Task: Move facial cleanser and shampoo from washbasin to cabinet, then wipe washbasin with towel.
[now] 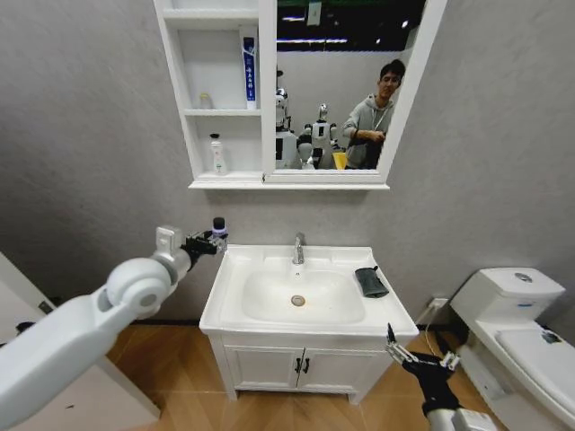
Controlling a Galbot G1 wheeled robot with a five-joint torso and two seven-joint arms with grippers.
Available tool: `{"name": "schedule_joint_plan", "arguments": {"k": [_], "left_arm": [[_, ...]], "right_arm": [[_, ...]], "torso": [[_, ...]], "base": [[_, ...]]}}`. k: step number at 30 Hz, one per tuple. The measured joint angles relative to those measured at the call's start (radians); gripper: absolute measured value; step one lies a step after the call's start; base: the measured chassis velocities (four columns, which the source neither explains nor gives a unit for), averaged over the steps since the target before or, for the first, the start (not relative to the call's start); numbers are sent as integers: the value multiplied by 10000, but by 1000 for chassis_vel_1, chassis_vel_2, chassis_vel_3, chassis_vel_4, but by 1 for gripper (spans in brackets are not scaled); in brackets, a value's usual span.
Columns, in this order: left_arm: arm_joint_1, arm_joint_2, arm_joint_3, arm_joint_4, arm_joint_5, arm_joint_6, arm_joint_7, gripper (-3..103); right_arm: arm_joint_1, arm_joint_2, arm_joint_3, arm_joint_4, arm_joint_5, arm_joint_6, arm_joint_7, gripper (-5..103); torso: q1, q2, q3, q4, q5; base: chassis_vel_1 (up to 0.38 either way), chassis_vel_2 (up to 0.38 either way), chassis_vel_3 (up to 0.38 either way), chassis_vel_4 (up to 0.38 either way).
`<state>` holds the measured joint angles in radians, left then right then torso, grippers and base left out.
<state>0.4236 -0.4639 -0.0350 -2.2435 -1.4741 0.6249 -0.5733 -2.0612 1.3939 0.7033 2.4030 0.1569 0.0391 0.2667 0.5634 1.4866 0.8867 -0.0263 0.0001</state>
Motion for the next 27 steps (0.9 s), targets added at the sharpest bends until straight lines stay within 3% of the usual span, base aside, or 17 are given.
{"name": "schedule_joint_plan", "arguments": {"k": [2, 5, 6, 10, 16, 21, 27], "left_arm": [[-558, 58, 163, 16, -390, 81, -66, 42], [-2421, -47, 975, 529, -1279, 251, -335, 42], [-2421, -47, 975, 529, -1279, 251, -335, 42], [-4790, -631, 2351, 1408, -2061, 392, -837, 42], [-6288, -1402, 3599, 2440, -2664, 649, -1173, 42], [-7172, -2142, 4313, 3593, -2611, 778, -1187, 42], [-8139, -3024, 5091, 5546, -2009, 1023, -474, 42]], "right_arm": [[4, -1, 0, 15, -3, 22, -1, 100], [18, 7, -1, 55, -15, 86, -2, 100], [18, 7, -1, 55, -15, 86, -2, 100], [53, 100, -62, 40, -129, 286, 21, 100], [70, 143, -53, 40, -148, 486, 55, 100], [69, 158, -31, -2, -148, 589, 106, 100], [35, 169, -19, -78, -117, 711, 137, 100]], "torso": [[0, 0, 0, 1, -2], [0, 0, 1, -1, -1], [0, 0, 1, -1, -1], [3, -1, 2, -3, 1], [2, -2, 2, -2, 1], [3, -2, 2, -2, 1], [3, -2, 2, -1, 1]], "base": [[0, 0, 0, 0], [0, 0, 0, 0], [0, 0, 0, 0], [0, 0, 0, 0], [0, 0, 0, 0], [0, 0, 0, 0], [0, 0, 0, 0]]}}
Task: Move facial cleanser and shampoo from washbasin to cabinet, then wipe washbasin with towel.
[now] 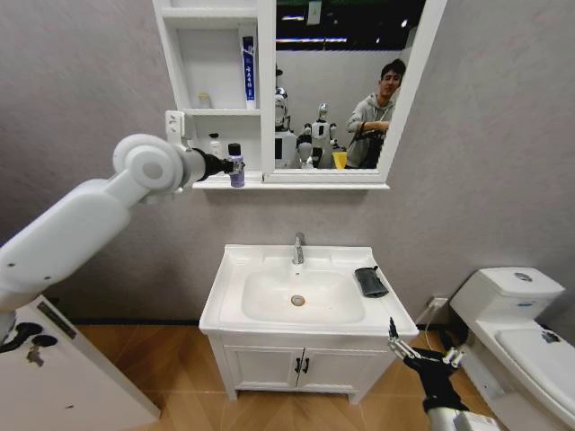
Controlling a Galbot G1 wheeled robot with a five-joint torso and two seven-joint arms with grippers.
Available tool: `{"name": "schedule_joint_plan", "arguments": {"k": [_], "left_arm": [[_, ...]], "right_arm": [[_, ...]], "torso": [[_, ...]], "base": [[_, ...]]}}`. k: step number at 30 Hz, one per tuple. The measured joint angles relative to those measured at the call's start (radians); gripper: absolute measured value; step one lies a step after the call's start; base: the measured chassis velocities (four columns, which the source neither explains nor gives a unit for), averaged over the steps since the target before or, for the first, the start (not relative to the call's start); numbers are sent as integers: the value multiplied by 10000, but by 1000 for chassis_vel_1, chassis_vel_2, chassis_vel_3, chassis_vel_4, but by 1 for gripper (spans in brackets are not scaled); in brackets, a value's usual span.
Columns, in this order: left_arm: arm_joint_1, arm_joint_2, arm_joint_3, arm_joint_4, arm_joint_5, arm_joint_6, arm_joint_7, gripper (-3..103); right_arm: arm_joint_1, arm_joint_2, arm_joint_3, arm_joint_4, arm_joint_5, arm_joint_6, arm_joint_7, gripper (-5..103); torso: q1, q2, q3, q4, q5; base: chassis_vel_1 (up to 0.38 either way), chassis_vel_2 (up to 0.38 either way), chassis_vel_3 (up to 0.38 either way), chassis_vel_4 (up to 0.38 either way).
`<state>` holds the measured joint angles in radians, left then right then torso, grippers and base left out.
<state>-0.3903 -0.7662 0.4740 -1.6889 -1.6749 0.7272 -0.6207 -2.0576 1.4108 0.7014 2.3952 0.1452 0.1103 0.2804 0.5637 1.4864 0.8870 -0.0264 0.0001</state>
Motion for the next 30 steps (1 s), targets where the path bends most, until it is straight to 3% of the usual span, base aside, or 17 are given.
{"name": "schedule_joint_plan", "arguments": {"k": [2, 10, 30], "left_arm": [[-245, -439, 144, 773, 161, 13, 202, 42], [-396, -1561, 331, 2064, 533, -73, 313, 42], [-209, -2911, -45, 4722, 1165, -536, 260, 42]], "right_arm": [[-9, -8, 21, -38, 26, 42, 47, 100], [61, -54, 100, -131, 189, 93, 204, 100], [111, -50, 232, -328, 371, 115, 231, 100]], "torso": [[0, 0, 0, 2, -2], [0, 0, 0, -1, 1], [-2, 1, -1, 1, -2]], "base": [[0, 0, 0, 0], [0, 0, 0, 0], [0, 0, 0, 0]]}}
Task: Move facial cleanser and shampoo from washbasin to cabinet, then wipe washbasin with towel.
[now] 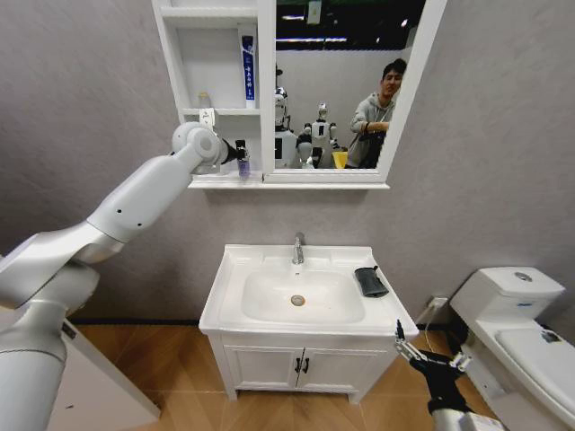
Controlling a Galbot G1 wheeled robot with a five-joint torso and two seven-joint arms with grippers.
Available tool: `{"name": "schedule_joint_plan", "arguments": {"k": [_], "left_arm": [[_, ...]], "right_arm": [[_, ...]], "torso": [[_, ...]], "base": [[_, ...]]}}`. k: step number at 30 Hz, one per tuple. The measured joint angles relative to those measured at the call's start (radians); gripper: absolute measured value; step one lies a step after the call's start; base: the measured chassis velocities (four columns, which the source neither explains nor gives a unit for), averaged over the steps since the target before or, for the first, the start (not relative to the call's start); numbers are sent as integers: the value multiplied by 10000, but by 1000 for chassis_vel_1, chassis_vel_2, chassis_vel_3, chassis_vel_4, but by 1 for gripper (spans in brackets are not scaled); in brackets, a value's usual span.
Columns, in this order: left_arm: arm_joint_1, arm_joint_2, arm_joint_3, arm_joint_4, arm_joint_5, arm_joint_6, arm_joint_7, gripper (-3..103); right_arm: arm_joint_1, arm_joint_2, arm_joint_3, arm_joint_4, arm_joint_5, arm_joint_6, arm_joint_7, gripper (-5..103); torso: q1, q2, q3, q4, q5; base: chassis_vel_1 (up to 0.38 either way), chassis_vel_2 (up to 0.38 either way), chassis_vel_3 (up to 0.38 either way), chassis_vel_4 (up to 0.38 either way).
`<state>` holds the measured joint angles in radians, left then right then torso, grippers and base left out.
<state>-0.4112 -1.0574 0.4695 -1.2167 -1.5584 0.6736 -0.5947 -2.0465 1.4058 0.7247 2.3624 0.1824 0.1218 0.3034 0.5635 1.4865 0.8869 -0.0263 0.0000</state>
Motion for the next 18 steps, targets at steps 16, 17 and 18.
{"name": "schedule_joint_plan", "arguments": {"k": [16, 17, 18], "left_arm": [[7, -177, 219, 200, 838, -26, 602, 42], [7, -177, 219, 200, 838, -26, 602, 42], [6, -213, 233, 271, 945, -42, 698, 42]], "right_arm": [[-43, 38, 46, -38, 22, 109, 4, 100], [-43, 38, 46, -38, 22, 109, 4, 100], [-70, 49, 57, -37, 23, 131, 4, 100]], "torso": [[0, 0, 0, 0, 0], [0, 0, 0, 0, 0], [0, 1, -1, 0, 0]], "base": [[0, 0, 0, 0], [0, 0, 0, 0], [0, 0, 0, 0]]}}
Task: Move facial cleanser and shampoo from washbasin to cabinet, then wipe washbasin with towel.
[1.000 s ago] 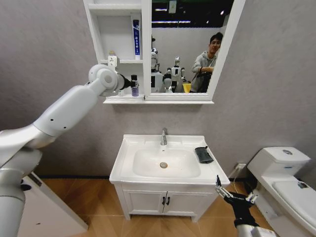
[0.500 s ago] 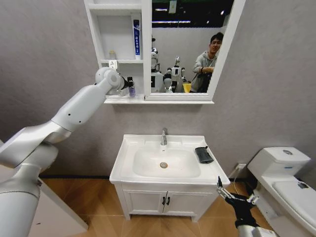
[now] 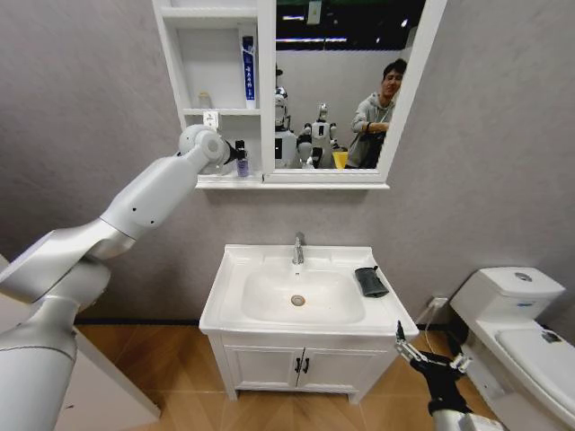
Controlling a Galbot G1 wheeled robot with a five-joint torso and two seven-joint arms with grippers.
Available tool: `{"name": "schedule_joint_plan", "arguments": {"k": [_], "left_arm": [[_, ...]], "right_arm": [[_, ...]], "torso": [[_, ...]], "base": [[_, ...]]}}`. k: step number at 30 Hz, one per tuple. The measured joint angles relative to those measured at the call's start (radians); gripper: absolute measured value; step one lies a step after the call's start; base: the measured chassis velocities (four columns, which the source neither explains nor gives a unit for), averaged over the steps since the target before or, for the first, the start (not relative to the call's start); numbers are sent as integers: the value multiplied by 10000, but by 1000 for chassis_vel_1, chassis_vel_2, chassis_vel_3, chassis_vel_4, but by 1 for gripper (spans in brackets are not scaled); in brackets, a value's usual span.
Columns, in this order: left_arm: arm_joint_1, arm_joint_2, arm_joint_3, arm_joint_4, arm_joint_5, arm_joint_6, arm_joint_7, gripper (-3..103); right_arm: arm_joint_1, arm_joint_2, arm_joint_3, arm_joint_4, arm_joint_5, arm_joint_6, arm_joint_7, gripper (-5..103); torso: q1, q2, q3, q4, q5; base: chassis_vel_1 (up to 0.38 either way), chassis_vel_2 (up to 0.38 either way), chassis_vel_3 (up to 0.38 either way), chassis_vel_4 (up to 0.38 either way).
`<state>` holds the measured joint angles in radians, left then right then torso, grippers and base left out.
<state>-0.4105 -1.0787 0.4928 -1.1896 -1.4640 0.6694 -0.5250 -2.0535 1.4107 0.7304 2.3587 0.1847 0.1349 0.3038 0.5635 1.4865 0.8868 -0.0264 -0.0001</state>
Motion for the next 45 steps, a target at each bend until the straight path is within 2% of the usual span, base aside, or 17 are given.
{"name": "schedule_joint_plan", "arguments": {"k": [19, 24, 25, 27, 28, 32, 33, 34, 36, 37, 39, 40, 41, 42, 43, 44, 45], "left_arm": [[128, -164, 36, 205, 440, -91, 200, 39], [225, -116, 45, 78, 413, -27, 167, 56], [277, -59, 37, -38, 386, -25, 116, 66], [364, -20, -4, -158, 346, -25, 34, 66], [521, 67, -80, -405, 288, -23, -95, 78], [843, 343, -228, -1106, 240, -3, -385, 89], [1097, 675, -359, -1895, 127, 5, -648, 93], [1097, 675, -359, -1895, 127, 5, -648, 93], [1594, 1609, -515, -3331, -315, 47, -1070, 99], [1594, 1609, -515, -3331, -315, 47, -1070, 99], [2294, 2875, -865, -4771, -383, 77, -1170, 100], [2294, 2875, -865, -4771, -383, 77, -1170, 100], [3162, 3862, -1470, -6023, -177, 68, -1056, 100], [3856, 4407, -2006, -6766, 129, -17, -723, 100], [3856, 4407, -2006, -6766, 129, -17, -723, 100], [4520, 4884, -2599, -7320, 481, -142, -333, 100], [6376, 5955, -4209, -8336, 1485, -546, 537, 100]], "right_arm": [[-41, 28, 25, -4, -14, 37, 11, 100], [-83, 52, 47, -14, -14, 70, 14, 100], [-81, 53, 48, -14, -15, 72, 14, 100], [-77, 53, 47, -14, -14, 73, 16, 100], [-80, 53, 61, -7, 2, 73, 30, 100], [-160, 40, 157, 9, 64, 75, 45, 100], [-202, 14, 214, 33, 98, 82, 54, 100], [-202, 14, 214, 33, 98, 82, 54, 100], [-211, -33, 291, 123, 280, 83, 104, 100], [-211, -33, 291, 123, 280, 83, 104, 100], [-158, -94, 298, 164, 412, 70, 150, 100], [-158, -94, 298, 164, 412, 70, 150, 100], [-73, -128, 271, 174, 444, 59, 156, 100], [-18, -152, 231, 177, 450, 58, 152, 100], [-18, -152, 231, 177, 450, 58, 152, 100], [8, -167, 212, 179, 445, 56, 145, 100], [39, -192, 197, 178, 316, 36, 110, 100]], "torso": [[0, 0, -1, 0, 2], [1, 0, 1, -1, 0], [0, 0, 0, -1, 3], [0, 0, 0, 0, 1], [0, 0, 0, -1, 0], [1, -1, 0, -3, 0], [1, 0, 1, -5, 0], [1, 0, 1, -5, 0], [0, 0, 0, -3, 1], [0, 0, 0, -3, 1], [0, 0, 0, -1, -3], [0, 0, 0, -1, -3], [0, 0, -1, 4, -3], [0, 0, -1, 2, -6], [0, 0, -1, 2, -6], [1, 0, 0, -1, -6], [-1, 1, -2, 1, -2]], "base": [[0, 0, 0, 0], [0, 0, 0, 0], [0, 0, 0, 0], [0, 0, 0, 0], [0, 0, 0, 0], [0, 0, 0, 0], [0, 0, 0, 0], [0, 0, 0, 0], [0, 0, 0, 0], [0, 0, 0, 0], [0, 0, 0, 0], [0, 0, 0, 0], [0, 0, 0, 0], [0, 0, 0, 0], [0, 0, 0, 0], [0, 0, 0, 0], [0, 0, 0, 0]]}}
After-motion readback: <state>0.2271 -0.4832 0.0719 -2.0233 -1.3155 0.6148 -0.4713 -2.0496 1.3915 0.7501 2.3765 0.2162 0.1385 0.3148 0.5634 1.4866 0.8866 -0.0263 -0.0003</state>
